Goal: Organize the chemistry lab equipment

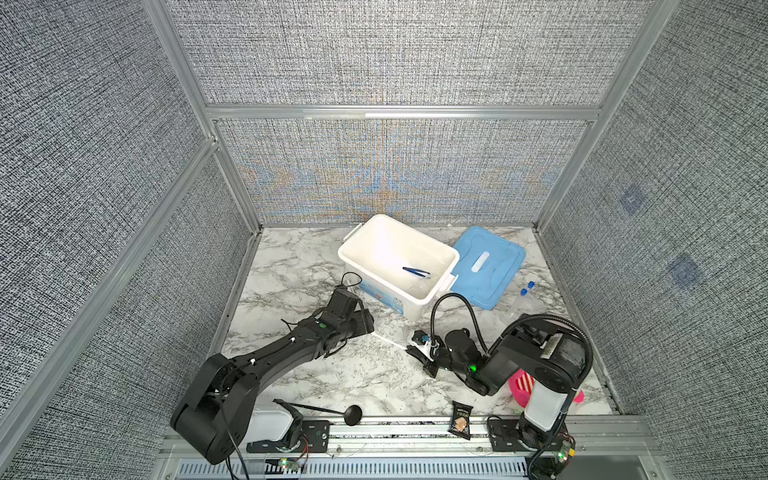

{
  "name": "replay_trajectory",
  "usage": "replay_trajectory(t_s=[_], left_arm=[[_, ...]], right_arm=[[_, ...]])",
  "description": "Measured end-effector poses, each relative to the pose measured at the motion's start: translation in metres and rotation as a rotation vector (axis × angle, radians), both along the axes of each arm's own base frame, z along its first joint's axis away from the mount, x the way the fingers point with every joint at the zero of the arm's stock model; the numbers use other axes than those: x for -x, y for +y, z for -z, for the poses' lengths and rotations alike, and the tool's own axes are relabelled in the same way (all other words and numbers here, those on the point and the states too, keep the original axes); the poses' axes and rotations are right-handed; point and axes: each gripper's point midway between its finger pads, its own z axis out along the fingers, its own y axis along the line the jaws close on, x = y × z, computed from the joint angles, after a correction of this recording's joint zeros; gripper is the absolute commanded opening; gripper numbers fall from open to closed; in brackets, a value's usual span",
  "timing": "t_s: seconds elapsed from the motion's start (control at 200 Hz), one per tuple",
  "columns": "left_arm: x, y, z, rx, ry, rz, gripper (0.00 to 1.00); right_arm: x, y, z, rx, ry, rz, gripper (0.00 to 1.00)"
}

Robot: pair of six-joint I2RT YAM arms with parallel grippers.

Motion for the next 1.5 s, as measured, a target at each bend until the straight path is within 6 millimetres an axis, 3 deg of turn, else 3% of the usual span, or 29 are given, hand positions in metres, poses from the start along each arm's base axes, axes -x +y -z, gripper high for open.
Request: replay_trajectory(t_s=[0.36, 0.74, 0.94, 1.055, 1.341, 1.501], left_arm=[[-0.005, -0.005, 0.006, -0.024, 0.054, -0.005, 0.76], [0.003, -0.006, 0.02, 0.026, 0.116, -0.055, 0.76], [0.003, -0.007, 0.021, 0.051, 0.124, -0.076, 0.76], [0.0, -0.005, 0.014, 0.055, 0.102, -0.095, 0.76], [-0.003, -0.002, 0.011, 0.05, 0.083, -0.11, 0.76], [-0.004, 0.0, 0.011, 0.05, 0.083, -0.114, 0.76]], right_arm=[[-0.01, 0.018, -0.017, 0.004, -0.048, 0.035, 0.04], [-0.016, 0.024, -0.016, 0.006, -0.047, 0.11, 0.04], [-0.013, 0.027, -0.02, 0.009, -0.036, 0.106, 0.26], [-0.011, 0.024, -0.027, 0.033, -0.023, 0.102, 0.31], [0.009, 0.001, 0.001, 0.176, 0.075, 0.087, 0.31], [0.006, 0.005, 0.005, 0.165, 0.076, 0.086, 0.27]])
